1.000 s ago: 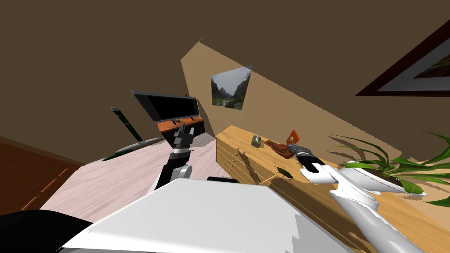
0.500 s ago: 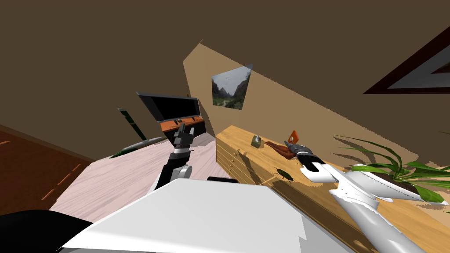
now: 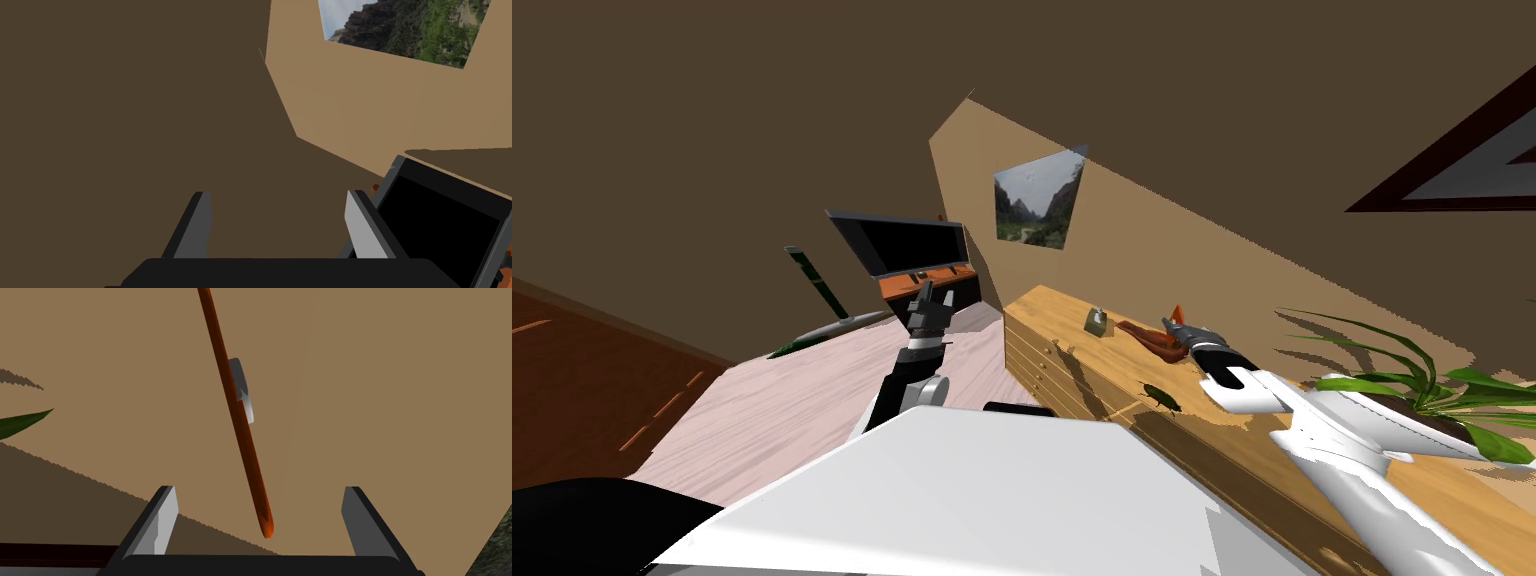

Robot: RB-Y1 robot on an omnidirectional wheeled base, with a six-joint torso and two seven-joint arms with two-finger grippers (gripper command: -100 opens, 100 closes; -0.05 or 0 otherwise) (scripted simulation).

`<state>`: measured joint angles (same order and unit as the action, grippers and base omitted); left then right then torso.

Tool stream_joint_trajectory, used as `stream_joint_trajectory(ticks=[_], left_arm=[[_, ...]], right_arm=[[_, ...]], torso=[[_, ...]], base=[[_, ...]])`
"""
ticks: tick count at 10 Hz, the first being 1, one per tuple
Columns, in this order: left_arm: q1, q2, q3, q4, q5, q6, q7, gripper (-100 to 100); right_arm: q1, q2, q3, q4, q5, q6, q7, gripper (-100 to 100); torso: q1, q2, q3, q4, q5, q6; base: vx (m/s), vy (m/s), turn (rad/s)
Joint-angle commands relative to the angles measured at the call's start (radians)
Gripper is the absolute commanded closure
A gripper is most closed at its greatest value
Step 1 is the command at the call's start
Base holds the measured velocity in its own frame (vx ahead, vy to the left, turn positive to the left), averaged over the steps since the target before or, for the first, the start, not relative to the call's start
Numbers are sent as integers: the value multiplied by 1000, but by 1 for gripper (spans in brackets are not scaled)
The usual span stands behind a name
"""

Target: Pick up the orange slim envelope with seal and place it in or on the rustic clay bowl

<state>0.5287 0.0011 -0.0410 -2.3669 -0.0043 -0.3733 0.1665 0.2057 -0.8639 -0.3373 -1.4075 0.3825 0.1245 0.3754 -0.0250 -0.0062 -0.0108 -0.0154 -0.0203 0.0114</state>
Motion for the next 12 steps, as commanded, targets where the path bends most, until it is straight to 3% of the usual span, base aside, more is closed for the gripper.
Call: stream_joint_trajectory(ticks=[1, 3, 9, 10, 11, 12], left_arm=[[0, 0, 0, 0, 0, 0, 0, 0], [0, 0, 0, 0, 0, 0, 0, 0], [0, 0, 0, 0, 0, 0, 0, 0], [0, 0, 0, 0, 0, 0, 0, 0], [0, 0, 0, 0, 0, 0, 0, 0], [0, 0, 0, 0, 0, 0, 0, 0]], right_arm=[[10, -42, -1, -12, -25, 19, -15, -100], [16, -69, 0, -21, -41, 32, -23, -100], [52, -234, 5, -75, -138, 108, -75, -100], [45, -211, 4, -66, -123, 96, -67, -100], [46, -214, 4, -67, -125, 98, -69, 0], [46, -213, 4, -66, -124, 98, -69, 0]], torso=[[0, 0, 0, 0, 0, 0], [1, 1, 0, 0, 0, 0], [1, 1, 0, 0, 0, 0], [1, 1, 1, 0, 0, 0], [0, 0, 0, 0, 0, 0], [-2, -1, -1, 0, -1, 0]], base=[[-38, 46, 23], [-29, 39, 12], [-29, 41, 24], [-17, 19, 1], [0, 0, 0], [0, 0, 0]])
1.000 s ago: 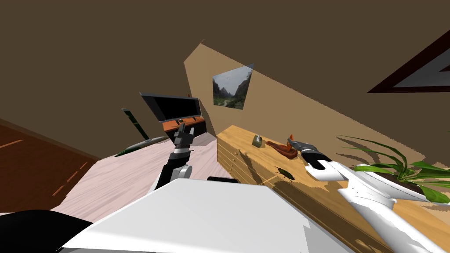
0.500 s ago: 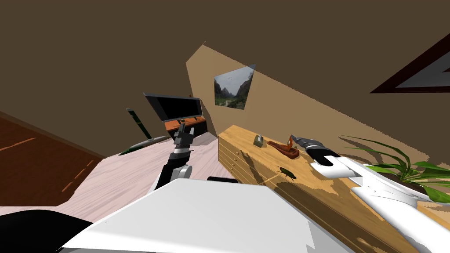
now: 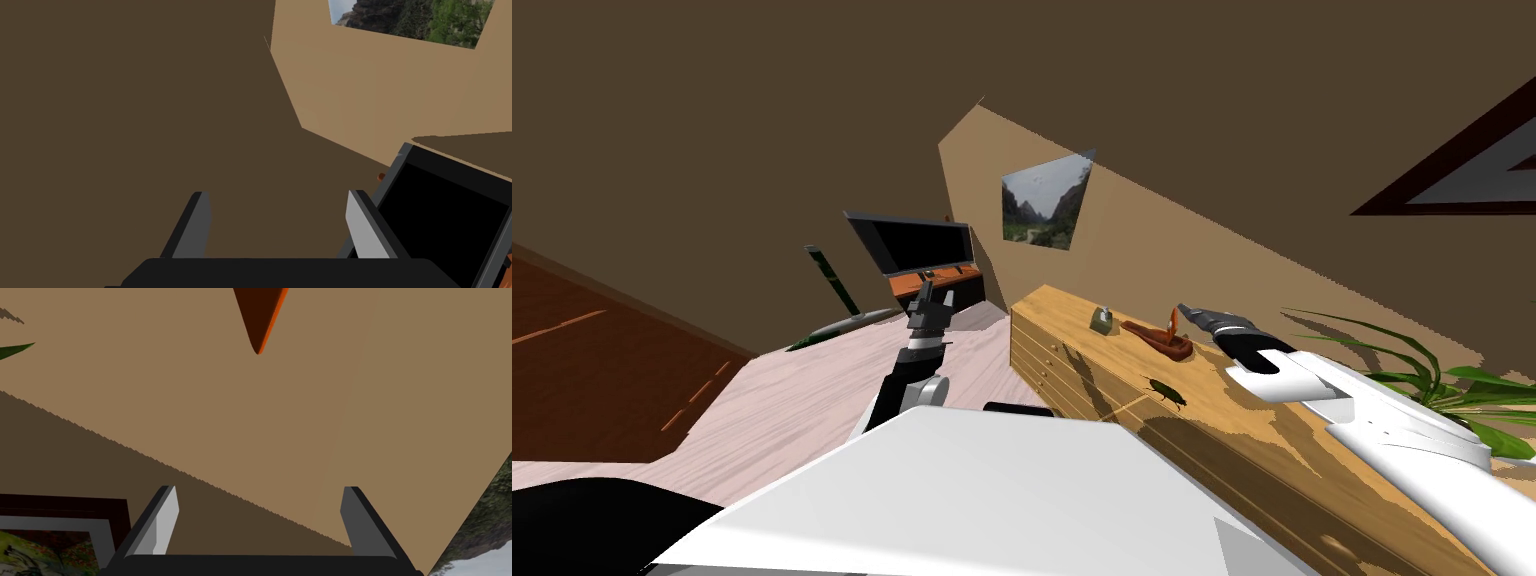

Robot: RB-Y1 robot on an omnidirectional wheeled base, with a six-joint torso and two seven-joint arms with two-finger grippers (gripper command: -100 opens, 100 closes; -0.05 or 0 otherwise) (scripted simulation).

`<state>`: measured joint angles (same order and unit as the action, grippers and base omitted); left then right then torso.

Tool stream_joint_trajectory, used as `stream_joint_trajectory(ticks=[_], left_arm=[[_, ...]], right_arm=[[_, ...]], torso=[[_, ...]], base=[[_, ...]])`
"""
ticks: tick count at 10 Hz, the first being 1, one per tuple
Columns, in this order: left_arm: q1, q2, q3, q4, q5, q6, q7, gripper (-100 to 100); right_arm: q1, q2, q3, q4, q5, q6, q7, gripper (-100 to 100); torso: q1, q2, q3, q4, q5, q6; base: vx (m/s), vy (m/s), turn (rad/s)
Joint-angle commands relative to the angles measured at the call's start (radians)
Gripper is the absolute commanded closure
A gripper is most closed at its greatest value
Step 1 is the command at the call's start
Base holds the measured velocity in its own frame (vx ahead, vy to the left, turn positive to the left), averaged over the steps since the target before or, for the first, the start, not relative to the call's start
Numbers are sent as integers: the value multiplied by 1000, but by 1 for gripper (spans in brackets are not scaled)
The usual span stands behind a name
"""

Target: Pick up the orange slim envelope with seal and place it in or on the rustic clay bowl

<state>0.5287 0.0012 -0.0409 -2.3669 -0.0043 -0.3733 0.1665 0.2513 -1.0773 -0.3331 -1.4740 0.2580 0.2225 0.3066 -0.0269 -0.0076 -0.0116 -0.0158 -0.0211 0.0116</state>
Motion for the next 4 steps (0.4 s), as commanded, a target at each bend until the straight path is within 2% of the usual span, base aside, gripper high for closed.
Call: stream_joint_trajectory(ticks=[1, 4], left_arm=[[0, 0, 0, 0, 0, 0, 0, 0], [0, 0, 0, 0, 0, 0, 0, 0]], right_arm=[[0, 0, 0, 0, 0, 0, 0, 0], [0, 0, 0, 0, 0, 0, 0, 0]], torso=[[0, 0, 0, 0, 0, 0], [0, 0, 0, 0, 0, 0]], base=[[0, 0, 0], [0, 0, 0]])
